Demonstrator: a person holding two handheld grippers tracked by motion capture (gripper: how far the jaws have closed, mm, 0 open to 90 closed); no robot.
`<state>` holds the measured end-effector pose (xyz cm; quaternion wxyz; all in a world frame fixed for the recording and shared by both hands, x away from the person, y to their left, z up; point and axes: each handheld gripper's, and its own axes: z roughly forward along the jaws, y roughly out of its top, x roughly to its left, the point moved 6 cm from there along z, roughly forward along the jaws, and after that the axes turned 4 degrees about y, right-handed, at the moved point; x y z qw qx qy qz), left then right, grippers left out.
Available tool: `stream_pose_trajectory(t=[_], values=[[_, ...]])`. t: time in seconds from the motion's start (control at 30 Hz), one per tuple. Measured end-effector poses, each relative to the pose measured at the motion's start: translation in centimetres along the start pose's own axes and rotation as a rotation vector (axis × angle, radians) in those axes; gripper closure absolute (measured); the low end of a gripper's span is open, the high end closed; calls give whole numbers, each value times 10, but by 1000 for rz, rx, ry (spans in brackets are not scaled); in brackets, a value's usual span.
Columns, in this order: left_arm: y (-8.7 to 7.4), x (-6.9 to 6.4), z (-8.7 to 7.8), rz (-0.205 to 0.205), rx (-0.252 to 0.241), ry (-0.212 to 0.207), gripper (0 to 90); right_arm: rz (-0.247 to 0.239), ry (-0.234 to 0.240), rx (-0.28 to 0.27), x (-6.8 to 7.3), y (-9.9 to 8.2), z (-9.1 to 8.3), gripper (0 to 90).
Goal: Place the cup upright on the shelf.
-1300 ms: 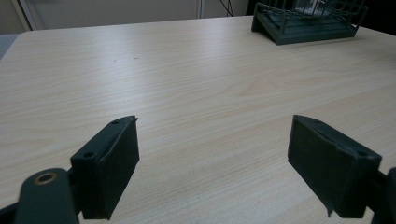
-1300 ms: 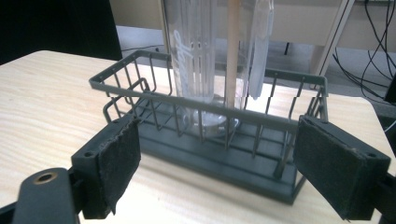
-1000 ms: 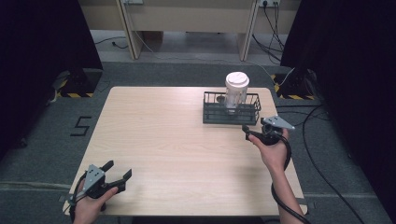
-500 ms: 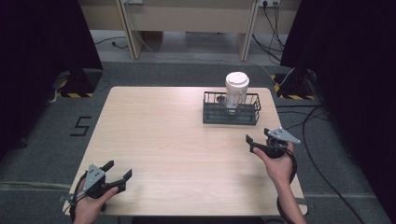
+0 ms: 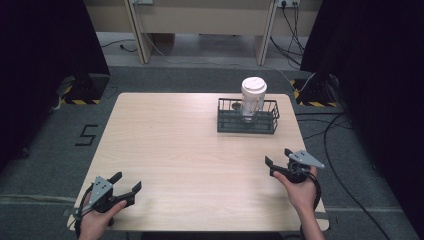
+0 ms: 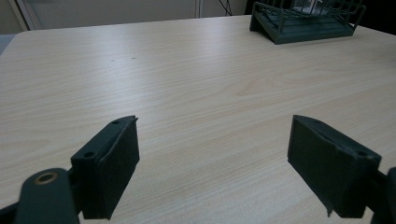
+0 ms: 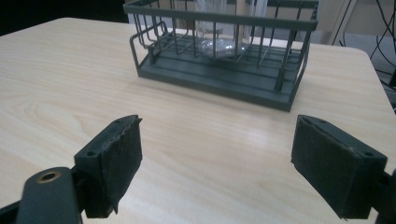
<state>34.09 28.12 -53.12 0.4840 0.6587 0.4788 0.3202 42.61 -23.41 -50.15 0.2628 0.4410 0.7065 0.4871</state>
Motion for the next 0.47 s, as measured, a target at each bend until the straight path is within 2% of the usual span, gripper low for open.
stream_pose_trajectory(t=[0.3,0.47], values=[[0,-2,1,3,0,-6,160,-1,0,-38,3,-13,-13,171],[1,-2,1,4,-3,-9,161,3,24,-52,5,-14,-14,165]])
